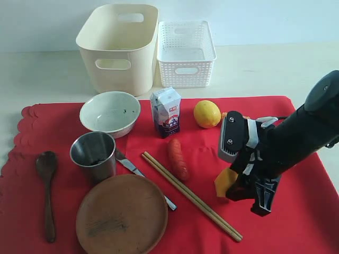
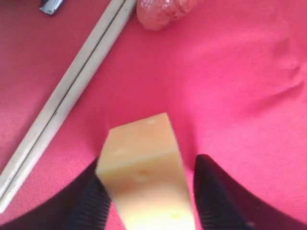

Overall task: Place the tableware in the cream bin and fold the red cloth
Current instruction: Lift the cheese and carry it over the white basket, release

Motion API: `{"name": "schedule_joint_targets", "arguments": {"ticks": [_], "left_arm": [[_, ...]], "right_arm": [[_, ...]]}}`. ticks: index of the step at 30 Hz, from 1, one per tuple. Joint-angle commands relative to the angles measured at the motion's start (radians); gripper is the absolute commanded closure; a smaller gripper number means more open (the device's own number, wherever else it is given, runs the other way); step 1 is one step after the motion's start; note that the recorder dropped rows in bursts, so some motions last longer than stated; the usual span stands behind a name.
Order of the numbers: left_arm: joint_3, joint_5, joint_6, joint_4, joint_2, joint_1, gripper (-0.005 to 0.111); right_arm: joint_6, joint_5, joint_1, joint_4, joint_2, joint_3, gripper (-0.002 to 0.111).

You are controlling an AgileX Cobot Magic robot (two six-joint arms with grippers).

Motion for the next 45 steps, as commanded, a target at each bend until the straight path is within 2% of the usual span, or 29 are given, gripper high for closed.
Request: {"name": "schedule_joint_targets", "arguments": {"ticks": [1, 5, 6, 8, 15, 17, 20, 23, 27, 29, 37, 45], "left_arm": [[0.004, -0.005, -0.002, 0.004, -0.007, 0.001, 0.099], [0.004, -0.005, -0.002, 0.004, -0.007, 0.001, 0.099], [0.004, -0.005, -0.002, 0.004, -0.007, 0.001, 0.099], [0.004, -0.005, -0.002, 0.004, -0.007, 0.001, 0.099], [0.004, -0.005, -0.002, 0.004, -0.007, 0.001, 0.099], [0.004, -0.005, -0.002, 0.004, -0.007, 0.001, 0.099], [0.004, -0.005, -0.002, 0.004, -0.007, 0.001, 0.099], [0.004, -0.005, -0.002, 0.004, -0.007, 0.001, 0.099], [0.004, -0.005, -0.002, 0.004, -0.007, 0.001, 0.099], [0.004, -0.005, -0.002, 0.004, -0.007, 0.001, 0.099], [0.004, -0.005, -0.002, 0.004, -0.007, 0.001, 0.099], [0.004, -0.005, -0.002, 0.004, -0.007, 0.001, 0.099]], "right_arm": [[-0.005, 0.0, 0.004, 0.011, 0.001, -0.007, 0.073], [-0.001, 0.053, 0.004, 0.018, 0.001, -0.038, 0.091], [-0.001, 0.098, 0.004, 0.026, 0.001, -0.058, 0.102], [0.027, 0.151, 0.004, 0.026, 0.001, -0.08, 0.108], [0.317, 0.245, 0.004, 0.091, -0.048, -0.177, 0.108], [0.424, 0.313, 0.004, 0.168, -0.125, -0.252, 0.108], [0.482, 0.341, 0.004, 0.25, -0.191, -0.335, 0.108], [0.582, 0.336, 0.004, 0.21, -0.21, -0.453, 0.108], [0.894, 0.189, 0.004, -0.035, -0.171, -0.637, 0.108], [0.963, 0.165, 0.004, -0.11, -0.147, -0.689, 0.108], [1.01, 0.126, 0.004, -0.212, 0.046, -0.897, 0.108], [1.051, -0.034, 0.002, -0.323, 0.364, -1.116, 0.108]]}}
